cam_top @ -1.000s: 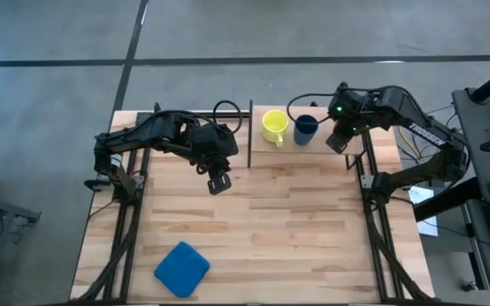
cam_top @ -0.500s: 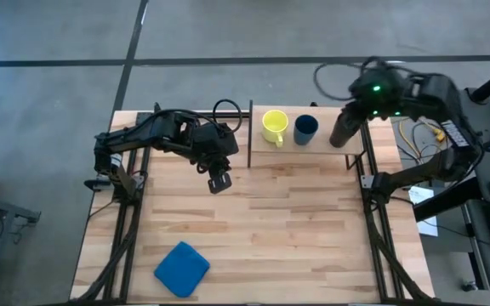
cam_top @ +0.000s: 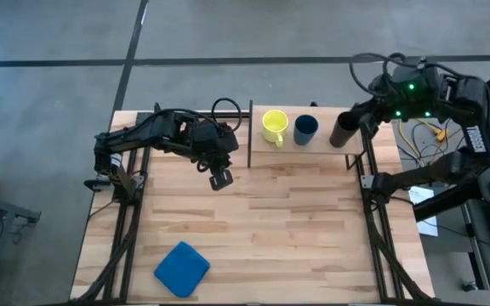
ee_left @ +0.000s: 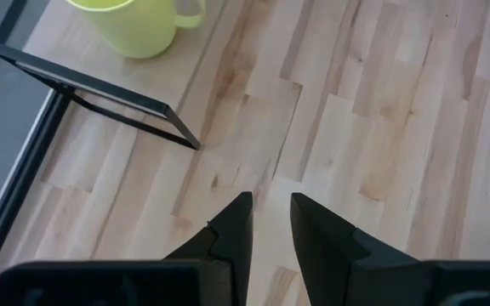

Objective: Stack small to large cups/mugs on shelf
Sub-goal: Return to Home Position

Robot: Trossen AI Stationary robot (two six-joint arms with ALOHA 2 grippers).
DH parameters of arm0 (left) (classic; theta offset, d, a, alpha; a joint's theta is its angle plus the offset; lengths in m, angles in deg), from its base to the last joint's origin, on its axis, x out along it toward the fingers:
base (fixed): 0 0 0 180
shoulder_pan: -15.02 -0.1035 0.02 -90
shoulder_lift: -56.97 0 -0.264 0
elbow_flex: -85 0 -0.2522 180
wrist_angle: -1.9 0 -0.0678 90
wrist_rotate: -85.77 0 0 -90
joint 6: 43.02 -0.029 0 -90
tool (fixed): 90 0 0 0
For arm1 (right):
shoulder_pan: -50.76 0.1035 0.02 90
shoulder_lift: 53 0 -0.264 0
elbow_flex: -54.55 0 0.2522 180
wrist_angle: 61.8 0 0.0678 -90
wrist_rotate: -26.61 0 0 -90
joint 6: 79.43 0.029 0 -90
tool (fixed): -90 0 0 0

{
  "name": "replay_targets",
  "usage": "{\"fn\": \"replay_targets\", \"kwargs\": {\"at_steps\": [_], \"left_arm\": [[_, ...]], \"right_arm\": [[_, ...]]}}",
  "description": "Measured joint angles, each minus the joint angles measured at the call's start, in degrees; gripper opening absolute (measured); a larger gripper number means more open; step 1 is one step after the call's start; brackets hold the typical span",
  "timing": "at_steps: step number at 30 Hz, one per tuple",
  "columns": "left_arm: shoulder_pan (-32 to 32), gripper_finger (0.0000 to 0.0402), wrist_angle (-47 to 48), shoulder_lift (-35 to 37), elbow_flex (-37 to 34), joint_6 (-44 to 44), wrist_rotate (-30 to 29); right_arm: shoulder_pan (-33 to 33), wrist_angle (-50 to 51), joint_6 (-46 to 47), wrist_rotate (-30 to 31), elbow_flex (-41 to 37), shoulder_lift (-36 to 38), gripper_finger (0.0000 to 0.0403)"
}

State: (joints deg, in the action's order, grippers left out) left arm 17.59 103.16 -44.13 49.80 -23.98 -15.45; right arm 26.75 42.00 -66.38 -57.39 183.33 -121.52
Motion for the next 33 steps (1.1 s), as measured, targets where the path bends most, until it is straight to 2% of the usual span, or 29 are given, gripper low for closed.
{"fn": "replay_targets", "kwargs": {"at_steps": [6, 12, 17, 24, 29, 33], "left_arm": [[0.0, 0.0064, -0.1, 0.0, 0.4, -3.1, -0.5], [0.0, 0.001, -2.8, 0.1, 1.5, -3.4, -2.8], [0.2, 0.0005, -8.7, 2.1, 1.5, -3.3, -1.2], [1.1, 0.0001, -15.8, 7.9, 1.3, -3.4, 0.4], [1.7, 0.0, -17.2, 13.0, 0.3, -4.7, 0.2], [2.0, 0.0, -19.2, 15.0, -0.6, -7.8, 0.3]], "right_arm": [[5.4, -0.2, 0.0, -0.2, -2.2, 2.4, 0.001], [13.1, -5.0, 4.7, -0.2, -4.6, 4.8, 0.0009], [22.7, -12.9, 4.0, -0.2, -9.5, 7.3, 0.0009], [35.6, -30.3, 2.5, 0.5, -19.9, 11.0, 0.0008], [42.8, -36.6, -0.4, 9.4, -26.5, 13.6, 0.0008], [45.3, -37.5, -0.6, 17.2, -29.4, 14.9, 0.0008]]}}
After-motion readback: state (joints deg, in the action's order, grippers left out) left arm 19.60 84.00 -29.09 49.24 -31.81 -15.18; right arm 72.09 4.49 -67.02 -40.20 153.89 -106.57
